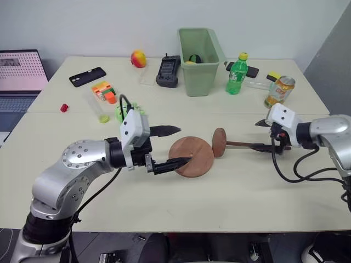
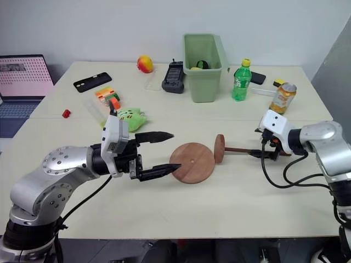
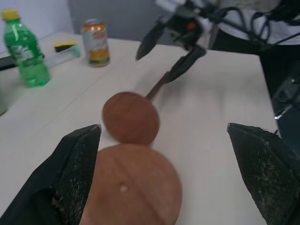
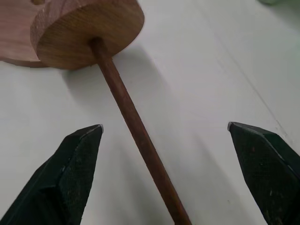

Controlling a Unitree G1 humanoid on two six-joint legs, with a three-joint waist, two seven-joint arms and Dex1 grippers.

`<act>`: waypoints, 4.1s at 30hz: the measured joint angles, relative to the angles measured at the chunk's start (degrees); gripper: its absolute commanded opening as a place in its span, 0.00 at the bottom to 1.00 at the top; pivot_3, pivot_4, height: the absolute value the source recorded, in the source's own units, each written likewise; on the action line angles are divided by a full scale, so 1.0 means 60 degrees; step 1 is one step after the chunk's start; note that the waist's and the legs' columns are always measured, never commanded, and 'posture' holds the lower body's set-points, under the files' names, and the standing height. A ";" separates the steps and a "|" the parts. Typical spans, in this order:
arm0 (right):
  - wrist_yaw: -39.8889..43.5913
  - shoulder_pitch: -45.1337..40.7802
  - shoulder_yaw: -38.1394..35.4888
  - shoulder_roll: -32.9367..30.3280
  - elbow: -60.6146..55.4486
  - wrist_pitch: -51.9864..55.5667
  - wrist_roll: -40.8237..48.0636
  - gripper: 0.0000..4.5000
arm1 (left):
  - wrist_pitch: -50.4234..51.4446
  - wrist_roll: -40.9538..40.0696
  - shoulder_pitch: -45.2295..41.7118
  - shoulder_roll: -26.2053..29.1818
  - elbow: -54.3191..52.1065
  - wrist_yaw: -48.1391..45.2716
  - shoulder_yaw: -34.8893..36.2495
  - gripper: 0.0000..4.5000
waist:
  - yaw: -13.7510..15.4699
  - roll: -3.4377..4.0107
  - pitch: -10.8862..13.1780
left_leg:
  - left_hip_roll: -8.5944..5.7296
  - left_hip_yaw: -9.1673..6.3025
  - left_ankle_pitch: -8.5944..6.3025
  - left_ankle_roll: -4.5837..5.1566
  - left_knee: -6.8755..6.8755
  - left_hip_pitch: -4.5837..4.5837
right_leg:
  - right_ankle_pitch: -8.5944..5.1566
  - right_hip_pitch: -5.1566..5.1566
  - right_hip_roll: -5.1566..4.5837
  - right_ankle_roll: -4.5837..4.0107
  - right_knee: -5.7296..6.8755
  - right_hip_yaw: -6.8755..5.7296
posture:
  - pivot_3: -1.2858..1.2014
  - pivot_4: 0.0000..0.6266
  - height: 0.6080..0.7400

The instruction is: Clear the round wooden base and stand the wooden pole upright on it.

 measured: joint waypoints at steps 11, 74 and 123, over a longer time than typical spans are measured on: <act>0.1668 -0.1361 0.2017 0.0641 0.3151 -0.1885 -0.1924 1.00 | 0.1299 -0.0673 -0.1105 0.0231 -0.0729 0.0633 -0.0340 1.00 | -0.0007 -0.0001 0.0001 | -0.0007 -0.0009 0.0001 -0.0002 0.0008 -0.0010 | 0.0001 -0.0009 -0.0025 0.0000 -0.0016 0.0014 | 0.52 0.24 1.00; -0.5422 0.2749 -0.0469 0.9048 -0.0431 -0.5494 0.0371 0.06 | -0.2701 0.0566 0.7443 -0.1639 -0.2662 0.1841 0.1866 1.00 | -0.0018 0.0001 -0.0021 | 0.0000 -0.0032 0.0003 -0.0014 -0.0017 0.0020 | -0.0008 -0.0005 -0.0028 -0.0016 0.0019 0.0009 | 0.52 0.24 1.00; -0.5871 0.3241 0.0280 0.8653 -0.0053 -0.6645 -0.0165 0.06 | -0.3093 0.0554 0.7740 -0.1541 -0.2506 0.1843 0.1867 1.00 | 0.0001 -0.0002 -0.0133 | 0.0001 -0.0062 -0.0001 -0.0010 -0.0162 0.0281 | -0.0018 0.0297 -0.0012 -0.0030 -0.0173 0.0008 | 0.52 0.24 1.00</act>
